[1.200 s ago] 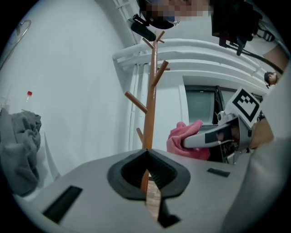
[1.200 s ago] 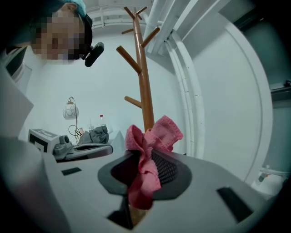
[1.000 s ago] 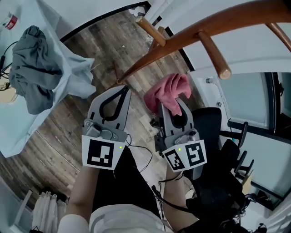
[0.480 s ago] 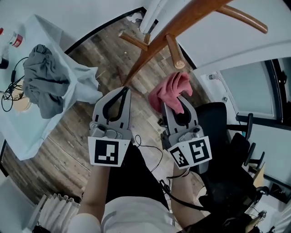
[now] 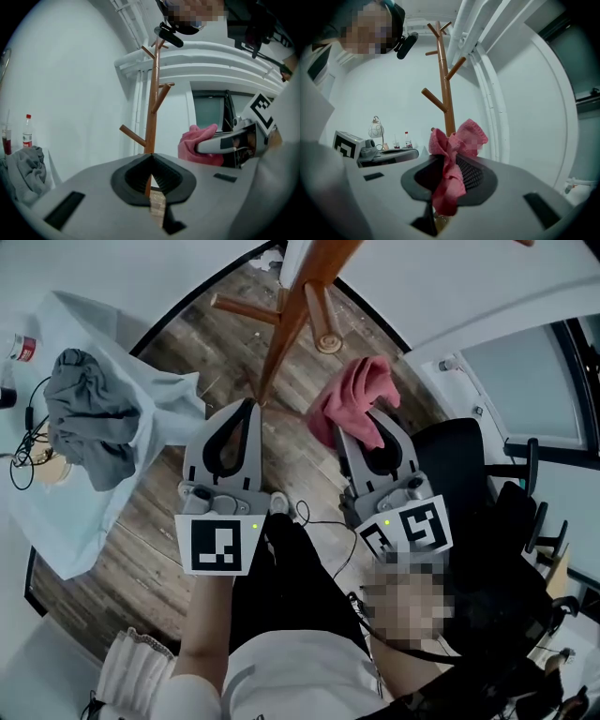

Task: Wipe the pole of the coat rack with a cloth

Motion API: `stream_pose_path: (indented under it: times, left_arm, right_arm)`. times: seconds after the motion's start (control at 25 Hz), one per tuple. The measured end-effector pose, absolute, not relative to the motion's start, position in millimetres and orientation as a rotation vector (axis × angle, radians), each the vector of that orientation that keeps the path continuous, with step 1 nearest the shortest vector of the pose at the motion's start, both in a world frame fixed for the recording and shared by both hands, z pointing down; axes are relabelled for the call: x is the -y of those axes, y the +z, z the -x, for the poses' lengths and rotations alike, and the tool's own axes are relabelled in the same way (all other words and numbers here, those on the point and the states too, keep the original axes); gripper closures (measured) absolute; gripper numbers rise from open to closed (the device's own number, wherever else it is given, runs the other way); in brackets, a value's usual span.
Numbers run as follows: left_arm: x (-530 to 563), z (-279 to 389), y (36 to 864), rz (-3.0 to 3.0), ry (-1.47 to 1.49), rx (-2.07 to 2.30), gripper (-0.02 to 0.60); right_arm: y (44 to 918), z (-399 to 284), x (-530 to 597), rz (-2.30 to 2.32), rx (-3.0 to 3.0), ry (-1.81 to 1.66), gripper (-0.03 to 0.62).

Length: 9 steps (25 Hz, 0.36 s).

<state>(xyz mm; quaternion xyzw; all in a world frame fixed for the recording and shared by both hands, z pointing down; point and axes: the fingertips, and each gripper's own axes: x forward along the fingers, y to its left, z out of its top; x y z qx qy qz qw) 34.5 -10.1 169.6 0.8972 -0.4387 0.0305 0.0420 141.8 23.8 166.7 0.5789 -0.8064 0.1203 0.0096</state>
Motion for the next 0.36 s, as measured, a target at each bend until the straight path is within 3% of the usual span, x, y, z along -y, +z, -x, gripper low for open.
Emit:
stream_pose_path:
  times: [0.36]
  left_arm:
    - [17.7, -45.6, 174.0, -2.819, 0.164, 1.324, 0.569]
  right_arm:
    - [173.7, -154.6, -20.5, -1.868, 2.483, 0.415, 0.505]
